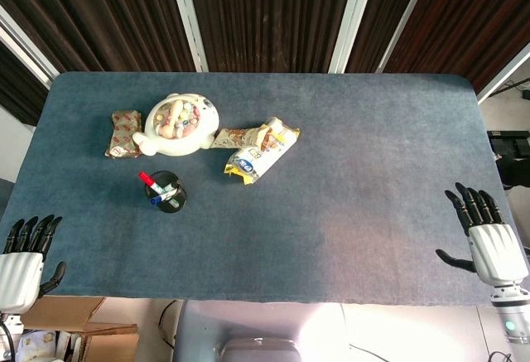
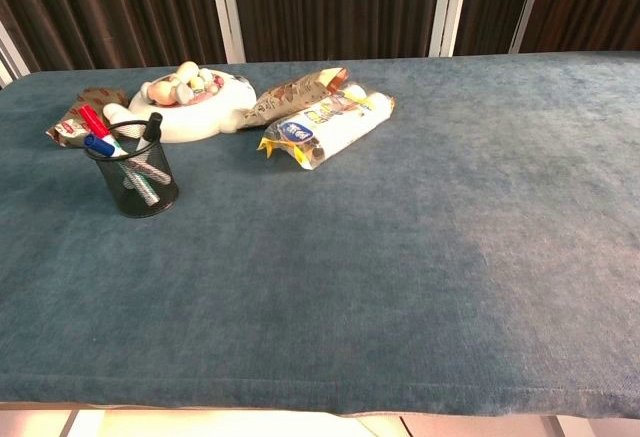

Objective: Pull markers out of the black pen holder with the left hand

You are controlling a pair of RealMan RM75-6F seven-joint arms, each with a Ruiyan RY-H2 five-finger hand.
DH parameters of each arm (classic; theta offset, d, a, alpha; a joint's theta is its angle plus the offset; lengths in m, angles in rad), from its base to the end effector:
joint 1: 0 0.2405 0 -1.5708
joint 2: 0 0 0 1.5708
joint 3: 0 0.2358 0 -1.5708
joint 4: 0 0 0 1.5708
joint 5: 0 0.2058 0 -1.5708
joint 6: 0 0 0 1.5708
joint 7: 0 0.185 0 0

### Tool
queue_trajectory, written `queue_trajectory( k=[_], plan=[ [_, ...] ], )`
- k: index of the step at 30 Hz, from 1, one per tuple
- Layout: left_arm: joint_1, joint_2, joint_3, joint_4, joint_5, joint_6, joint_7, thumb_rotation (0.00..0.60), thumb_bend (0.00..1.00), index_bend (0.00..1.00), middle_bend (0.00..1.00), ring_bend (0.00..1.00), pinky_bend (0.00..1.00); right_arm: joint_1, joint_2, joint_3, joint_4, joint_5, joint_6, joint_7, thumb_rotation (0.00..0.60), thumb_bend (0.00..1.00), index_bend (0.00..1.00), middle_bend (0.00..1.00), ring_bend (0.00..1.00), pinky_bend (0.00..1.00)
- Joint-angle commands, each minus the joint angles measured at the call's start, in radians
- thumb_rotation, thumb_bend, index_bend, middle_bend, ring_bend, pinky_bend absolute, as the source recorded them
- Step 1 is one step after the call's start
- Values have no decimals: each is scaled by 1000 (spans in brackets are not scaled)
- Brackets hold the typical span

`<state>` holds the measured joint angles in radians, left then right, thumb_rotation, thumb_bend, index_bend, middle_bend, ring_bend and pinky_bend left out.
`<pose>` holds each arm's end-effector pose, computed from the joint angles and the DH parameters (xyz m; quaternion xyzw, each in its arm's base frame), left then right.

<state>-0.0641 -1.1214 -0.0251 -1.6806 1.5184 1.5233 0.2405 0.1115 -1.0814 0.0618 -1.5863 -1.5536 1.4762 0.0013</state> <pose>-0.2782 0.2081 0.1481 -0.6250 -0.3344 -0.3389 0.6187 -0.2834 -0.2306 0.1645 0.6243 -0.3480 0.3895 0.5809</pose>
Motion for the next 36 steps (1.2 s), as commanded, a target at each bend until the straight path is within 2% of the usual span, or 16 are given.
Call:
queue_trajectory(
  k=[1, 9, 13, 18, 23, 28, 32, 36],
  plan=[
    [1, -1, 0, 0, 0, 1, 0, 600, 363, 101, 91, 53, 0, 1, 0, 0, 0, 0, -1, 0, 600, 93, 0, 18, 0, 0],
    [4, 1, 1, -4, 4, 7, 4, 600, 364, 101, 92, 53, 0, -2, 2, 0, 7, -2, 9, 9, 600, 93, 0, 18, 0, 0],
    [-18, 6, -14, -11, 11, -8, 0, 600, 363, 101, 92, 53, 0, -7, 5, 4, 10, 2, 21, 16, 600, 93, 0, 18, 0, 0],
    [-105, 24, -72, -25, 7, -86, -33, 600, 365, 127, 111, 79, 27, -4, 19, 14, 1, -1, 29, 12, 600, 93, 0, 18, 0, 0],
    [-220, 31, -144, -33, -30, -205, -114, 600, 386, 201, 197, 150, 100, 1, 33, 19, -14, -4, 29, 3, 600, 93, 0, 18, 0, 0],
    [-334, -21, -194, 22, -86, -329, -136, 600, 399, 240, 244, 186, 143, 4, 41, 20, -28, -9, 29, -7, 600, 93, 0, 18, 0, 0],
    [-389, -87, -186, 61, -79, -373, -105, 600, 396, 266, 274, 205, 151, 2, 43, 17, -32, -6, 28, -11, 600, 92, 0, 18, 0, 0],
    [-418, -183, -162, 123, -41, -357, -40, 600, 394, 289, 297, 223, 181, -1, 44, 16, -33, 0, 27, -14, 600, 92, 0, 18, 0, 0]
  ],
)
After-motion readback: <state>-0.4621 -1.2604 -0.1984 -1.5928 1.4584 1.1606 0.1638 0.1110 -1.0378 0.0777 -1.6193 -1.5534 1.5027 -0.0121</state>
